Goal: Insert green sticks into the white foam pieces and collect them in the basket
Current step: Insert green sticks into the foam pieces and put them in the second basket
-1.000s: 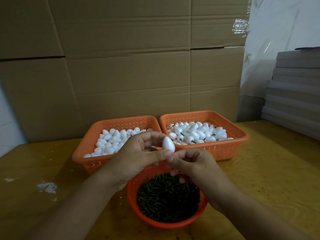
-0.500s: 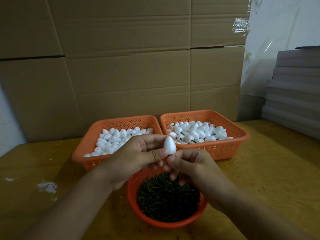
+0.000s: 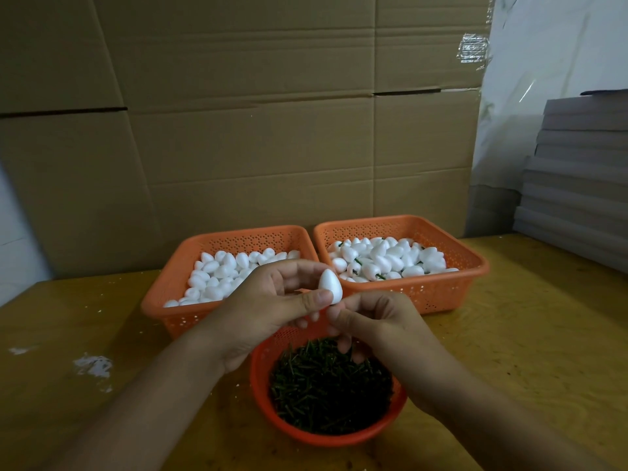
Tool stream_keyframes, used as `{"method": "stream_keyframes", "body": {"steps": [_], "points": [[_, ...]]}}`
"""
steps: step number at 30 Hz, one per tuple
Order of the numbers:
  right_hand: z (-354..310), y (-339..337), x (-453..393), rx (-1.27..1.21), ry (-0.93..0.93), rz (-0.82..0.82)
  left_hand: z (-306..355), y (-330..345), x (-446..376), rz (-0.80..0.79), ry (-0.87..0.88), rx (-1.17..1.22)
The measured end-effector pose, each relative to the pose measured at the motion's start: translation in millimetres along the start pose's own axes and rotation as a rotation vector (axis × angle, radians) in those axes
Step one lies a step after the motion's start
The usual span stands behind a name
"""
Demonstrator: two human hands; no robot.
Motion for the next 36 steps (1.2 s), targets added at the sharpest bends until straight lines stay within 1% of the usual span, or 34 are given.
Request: {"method": "stream_keyframes", "body": {"steps": [5, 11, 14, 17, 20, 23, 26, 29, 32, 36], "points": [[2, 1, 0, -0.046, 0.021, -0.042, -3, 3, -1, -0.025, -0.011, 0.054], [3, 0, -1, -0.050, 0.002, -0.025, -2, 2, 0, -0.014, -0.011, 0.082], [2, -1, -2, -0.029, -0.016, -0.004, -1, 0, 0, -0.010, -0.010, 0.100], [4, 0, -2, 0.016, 0.010, -0.010, -2, -5, -2, 0.000, -0.009, 0.126], [8, 3, -2, 0.122, 0.029, -0.026, -4, -11, -4, 0.031, -0.014, 0.184], [12, 3, -2, 0.310, -0.006, -0.012, -9, -13, -5, 0.068, -0.053, 0.191], [9, 6, 3, 0.531, -0.097, -0.041, -12, -17, -4, 0.116, -0.111, 0.095], [4, 13, 6, 0.695, -0.179, -0.118, -13, -25, -11, 0.178, -0.149, -0.044], [4, 18, 7, 0.738, -0.204, -0.158, -11, -25, -32, 0.186, -0.192, -0.116], [4, 21, 9, 0.749, -0.229, -0.168, -5, -12, -72, 0.121, -0.235, -0.143]]}}
Point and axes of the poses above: each hand's wrist, its own x-axis away from the middle knuckle, its own y-axis out of the palm, z = x × y, the point moved 6 cm from there along -x, towards the middle knuckle, and after that the axes turned 14 degrees about -x, right-handed, at the moved point
